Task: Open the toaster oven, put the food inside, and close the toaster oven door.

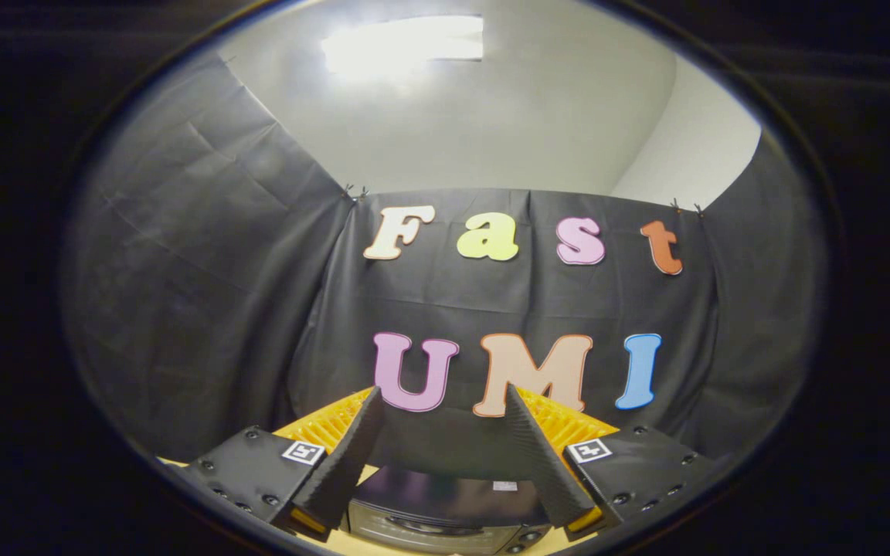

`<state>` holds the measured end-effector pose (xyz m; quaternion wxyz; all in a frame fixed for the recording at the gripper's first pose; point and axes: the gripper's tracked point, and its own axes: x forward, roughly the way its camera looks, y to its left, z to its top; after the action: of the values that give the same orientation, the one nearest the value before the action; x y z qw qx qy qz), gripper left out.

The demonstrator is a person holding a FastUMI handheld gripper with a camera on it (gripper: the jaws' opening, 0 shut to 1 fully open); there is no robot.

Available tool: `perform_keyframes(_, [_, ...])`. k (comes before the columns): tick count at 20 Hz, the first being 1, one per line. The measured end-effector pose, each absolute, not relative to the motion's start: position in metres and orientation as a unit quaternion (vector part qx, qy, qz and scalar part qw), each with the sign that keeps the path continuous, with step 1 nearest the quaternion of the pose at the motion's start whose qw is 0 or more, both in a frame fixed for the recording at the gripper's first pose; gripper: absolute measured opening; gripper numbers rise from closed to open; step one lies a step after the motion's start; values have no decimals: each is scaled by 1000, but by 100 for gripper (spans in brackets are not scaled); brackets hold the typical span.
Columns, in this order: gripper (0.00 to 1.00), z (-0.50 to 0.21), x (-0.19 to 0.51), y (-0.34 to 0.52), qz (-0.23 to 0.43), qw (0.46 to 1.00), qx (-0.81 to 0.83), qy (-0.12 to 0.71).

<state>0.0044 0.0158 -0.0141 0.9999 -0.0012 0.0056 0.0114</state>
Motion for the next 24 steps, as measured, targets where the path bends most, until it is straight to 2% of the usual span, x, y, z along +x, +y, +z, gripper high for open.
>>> perform_keyframes(4, [99, -52, 9, 25, 13, 1000, -7, 27])
perform_keyframes(15, [99, -256, 30, 42, 3, 985, -15, 174])
perform_keyframes(23, [99, -331, 23, 36, -4, 968, 23, 249])
perform_keyframes(24, [99, -327, 26, 34, -8, 971, 37, 235])
